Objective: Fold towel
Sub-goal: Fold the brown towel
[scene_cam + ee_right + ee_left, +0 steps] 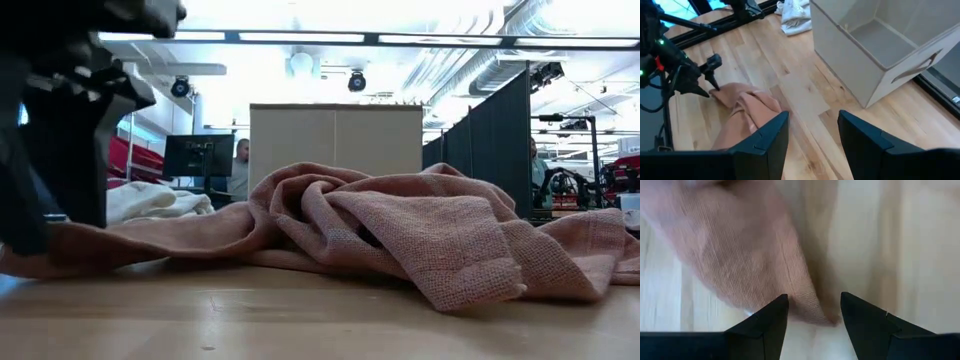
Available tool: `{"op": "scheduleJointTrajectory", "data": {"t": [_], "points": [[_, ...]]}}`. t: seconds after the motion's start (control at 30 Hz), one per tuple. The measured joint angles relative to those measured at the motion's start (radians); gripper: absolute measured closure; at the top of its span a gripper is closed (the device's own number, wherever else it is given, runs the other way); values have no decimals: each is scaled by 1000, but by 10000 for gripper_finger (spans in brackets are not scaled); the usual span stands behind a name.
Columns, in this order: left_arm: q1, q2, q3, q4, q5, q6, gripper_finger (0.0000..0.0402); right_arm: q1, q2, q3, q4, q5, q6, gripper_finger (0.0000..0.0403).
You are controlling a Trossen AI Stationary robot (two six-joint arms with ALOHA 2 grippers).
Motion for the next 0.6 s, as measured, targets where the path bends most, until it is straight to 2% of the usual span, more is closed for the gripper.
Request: {"op": "scheduleJointTrajectory", "data": {"t": [0.07, 0.13, 0.27, 0.3, 0.43, 0.6], "points": [[11, 11, -1, -34, 9, -49, 238, 8, 0, 0, -1, 12, 10, 246], [26, 16, -1, -53, 26, -92, 266, 17, 0, 0, -1, 27, 10, 246], [55, -1, -1, -44, 69, -111, 373, 24, 0, 0, -1, 34, 13, 246], [64, -20, -2, -39, 75, -116, 387, 24, 0, 0, -1, 33, 13, 246], [105, -125, 47, -93, 53, -122, 394, 25, 2, 0, 10, -23, 12, 246], [168, -308, 169, -208, 10, -49, 399, 32, 2, 0, 53, -93, -19, 246]]}}
